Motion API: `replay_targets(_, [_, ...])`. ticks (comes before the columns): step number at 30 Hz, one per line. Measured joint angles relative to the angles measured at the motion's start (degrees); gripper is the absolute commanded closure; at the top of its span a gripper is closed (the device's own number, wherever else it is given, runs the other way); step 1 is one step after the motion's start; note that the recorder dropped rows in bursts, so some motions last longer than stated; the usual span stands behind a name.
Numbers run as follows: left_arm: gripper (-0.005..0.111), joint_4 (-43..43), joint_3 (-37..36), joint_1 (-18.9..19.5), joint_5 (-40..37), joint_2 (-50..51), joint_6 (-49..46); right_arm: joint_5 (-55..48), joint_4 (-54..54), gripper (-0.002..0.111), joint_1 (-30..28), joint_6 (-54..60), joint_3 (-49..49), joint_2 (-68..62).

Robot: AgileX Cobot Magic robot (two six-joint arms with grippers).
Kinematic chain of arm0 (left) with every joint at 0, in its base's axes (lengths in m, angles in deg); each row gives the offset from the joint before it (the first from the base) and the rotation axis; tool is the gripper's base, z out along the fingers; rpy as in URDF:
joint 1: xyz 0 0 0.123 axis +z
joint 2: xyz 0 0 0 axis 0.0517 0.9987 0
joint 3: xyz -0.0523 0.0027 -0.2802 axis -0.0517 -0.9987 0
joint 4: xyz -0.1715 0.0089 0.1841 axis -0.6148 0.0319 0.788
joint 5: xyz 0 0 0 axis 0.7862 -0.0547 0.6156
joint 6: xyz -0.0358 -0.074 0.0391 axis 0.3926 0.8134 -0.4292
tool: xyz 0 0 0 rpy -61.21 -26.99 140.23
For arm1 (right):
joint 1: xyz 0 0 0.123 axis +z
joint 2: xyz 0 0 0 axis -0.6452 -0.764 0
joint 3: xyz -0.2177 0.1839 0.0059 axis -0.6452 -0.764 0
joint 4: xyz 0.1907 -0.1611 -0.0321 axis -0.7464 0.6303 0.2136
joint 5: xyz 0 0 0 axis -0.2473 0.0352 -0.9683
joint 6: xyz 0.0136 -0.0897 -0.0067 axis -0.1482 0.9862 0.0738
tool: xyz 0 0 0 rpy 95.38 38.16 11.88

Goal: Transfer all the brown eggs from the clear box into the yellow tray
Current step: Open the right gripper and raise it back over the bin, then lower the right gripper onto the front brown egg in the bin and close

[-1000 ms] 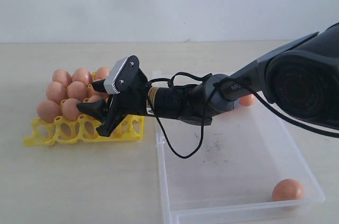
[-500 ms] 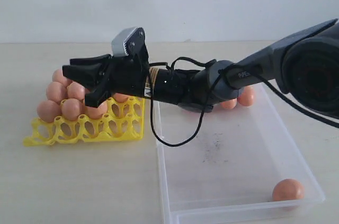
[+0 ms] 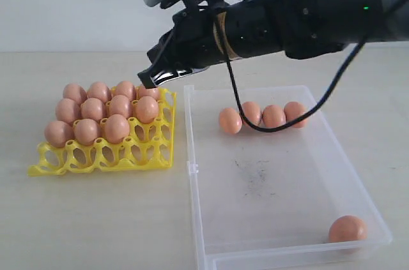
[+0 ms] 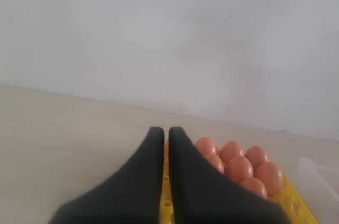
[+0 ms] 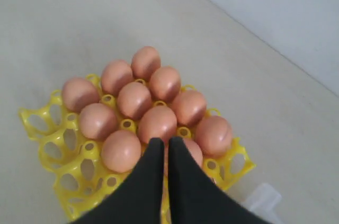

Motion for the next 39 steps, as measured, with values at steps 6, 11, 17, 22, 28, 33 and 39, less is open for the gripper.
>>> replay_targets(6, [0.103,0.0,0.0,0.0,0.0,0.0,0.0,-8.7,0.2,0.109,0.0,-1.3,-8.8,6.1])
replay_targets(11, [0.103,0.0,0.0,0.0,0.0,0.0,0.0,-27.4,0.3,0.109,0.0,1.6,-16.7,9.0])
replay_targets(17, [0.103,0.0,0.0,0.0,0.0,0.0,0.0,-53.3,-18.3,0.109,0.0,23.5,-21.3,10.5])
replay_targets(22, [0.103,0.0,0.0,0.0,0.0,0.0,0.0,-63.6,-52.8,0.109,-0.1,58.4,-20.3,10.7])
replay_targets(28, [0.103,0.0,0.0,0.0,0.0,0.0,0.0,-75.4,-86.6,0.109,-0.1,92.0,-18.3,10.7])
replay_targets(33, [0.103,0.0,0.0,0.0,0.0,0.0,0.0,-80.2,-87.4,0.108,-0.1,93.6,-18.0,10.7])
replay_targets(39, [0.103,0.0,0.0,0.0,0.0,0.0,0.0,-81.2,-85.7,0.099,-0.1,98.7,-18.0,10.7])
